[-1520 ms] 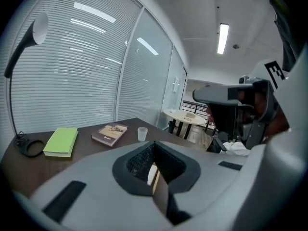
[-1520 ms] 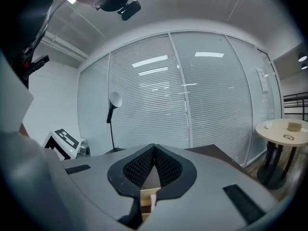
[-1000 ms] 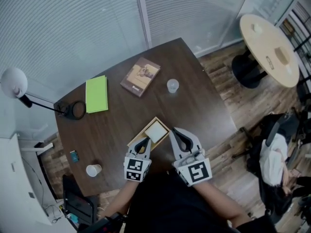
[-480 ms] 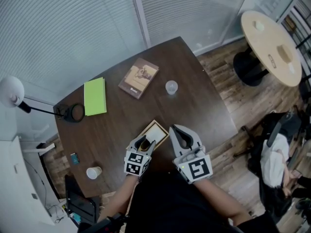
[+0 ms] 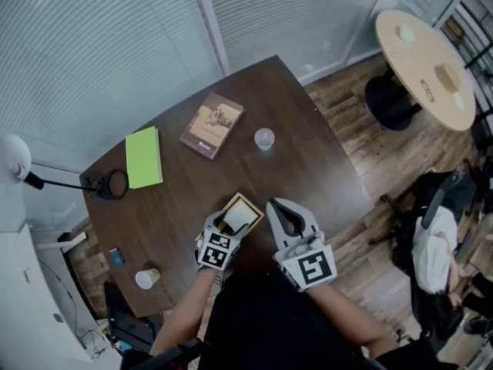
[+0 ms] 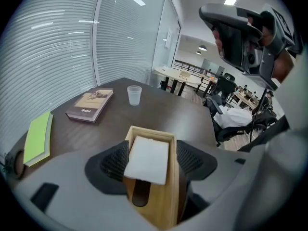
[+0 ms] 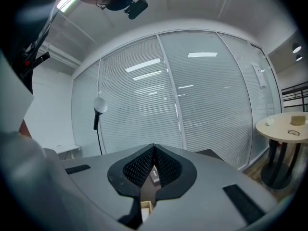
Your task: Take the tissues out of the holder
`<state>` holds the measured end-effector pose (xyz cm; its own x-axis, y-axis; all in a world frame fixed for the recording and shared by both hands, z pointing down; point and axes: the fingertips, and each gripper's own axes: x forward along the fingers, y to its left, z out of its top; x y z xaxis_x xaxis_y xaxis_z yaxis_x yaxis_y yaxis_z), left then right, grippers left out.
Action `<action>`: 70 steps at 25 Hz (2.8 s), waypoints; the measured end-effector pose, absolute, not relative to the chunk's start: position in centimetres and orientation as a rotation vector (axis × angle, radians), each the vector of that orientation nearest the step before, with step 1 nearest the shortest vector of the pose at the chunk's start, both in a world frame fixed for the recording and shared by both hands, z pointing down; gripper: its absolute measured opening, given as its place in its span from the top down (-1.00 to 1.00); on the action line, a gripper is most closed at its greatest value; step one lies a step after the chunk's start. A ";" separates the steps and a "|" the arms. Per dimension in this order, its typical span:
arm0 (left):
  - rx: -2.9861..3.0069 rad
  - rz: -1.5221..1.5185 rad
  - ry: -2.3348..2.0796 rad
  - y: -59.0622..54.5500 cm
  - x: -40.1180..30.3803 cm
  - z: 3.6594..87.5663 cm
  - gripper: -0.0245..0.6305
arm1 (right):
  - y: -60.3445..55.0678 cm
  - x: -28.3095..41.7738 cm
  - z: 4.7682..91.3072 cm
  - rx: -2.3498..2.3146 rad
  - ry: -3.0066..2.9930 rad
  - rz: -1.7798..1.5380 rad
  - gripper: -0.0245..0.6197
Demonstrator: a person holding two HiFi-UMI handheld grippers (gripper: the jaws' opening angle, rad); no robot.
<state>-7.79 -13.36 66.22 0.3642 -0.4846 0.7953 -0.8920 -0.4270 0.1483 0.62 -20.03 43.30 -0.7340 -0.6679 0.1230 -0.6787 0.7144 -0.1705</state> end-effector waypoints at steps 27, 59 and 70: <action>2.271 1.555 -0.681 -12.2 -7.3 70.2 -0.11 | -21.7 3.0 44.1 1.179 -2.820 0.266 0.90; 2.459 2.289 0.394 -9.6 -8.0 76.0 -0.87 | -20.3 2.9 44.7 1.174 -2.760 0.288 0.90; 2.302 2.276 0.535 -8.7 -8.0 74.8 -0.87 | -20.7 3.0 44.7 1.192 -2.751 0.294 0.90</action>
<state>-7.99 -8.72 74.84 -0.0107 0.1312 0.9913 0.3241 -0.9374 0.1275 3.04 -20.71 44.73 -0.6800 -0.7070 0.1945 -0.7321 0.6694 -0.1264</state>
